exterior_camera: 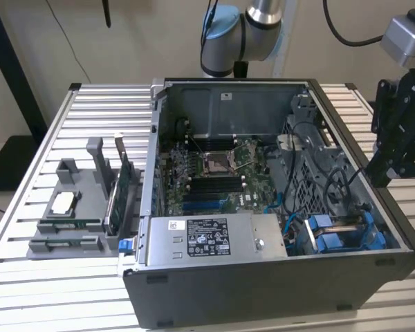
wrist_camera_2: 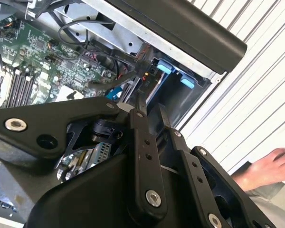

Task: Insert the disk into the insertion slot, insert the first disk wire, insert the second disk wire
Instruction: 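Insert the second disk wire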

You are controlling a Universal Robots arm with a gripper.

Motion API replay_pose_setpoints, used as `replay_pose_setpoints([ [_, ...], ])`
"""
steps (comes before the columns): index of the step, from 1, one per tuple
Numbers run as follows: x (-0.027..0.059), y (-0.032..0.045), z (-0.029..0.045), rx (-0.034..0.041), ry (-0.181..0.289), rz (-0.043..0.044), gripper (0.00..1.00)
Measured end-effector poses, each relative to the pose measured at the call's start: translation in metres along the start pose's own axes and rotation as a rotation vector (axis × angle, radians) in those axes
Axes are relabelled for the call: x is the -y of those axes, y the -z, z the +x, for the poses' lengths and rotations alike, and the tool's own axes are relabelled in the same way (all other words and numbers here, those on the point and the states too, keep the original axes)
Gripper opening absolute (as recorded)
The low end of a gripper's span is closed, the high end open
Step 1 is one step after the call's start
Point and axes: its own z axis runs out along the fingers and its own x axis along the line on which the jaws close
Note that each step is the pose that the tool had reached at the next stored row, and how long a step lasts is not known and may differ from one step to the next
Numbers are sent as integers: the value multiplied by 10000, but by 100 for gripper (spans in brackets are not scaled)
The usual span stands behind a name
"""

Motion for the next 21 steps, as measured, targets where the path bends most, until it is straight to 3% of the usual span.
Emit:
replay_pose_setpoints([
  [21,71,-15,-95,-5,114,-6,27],
])
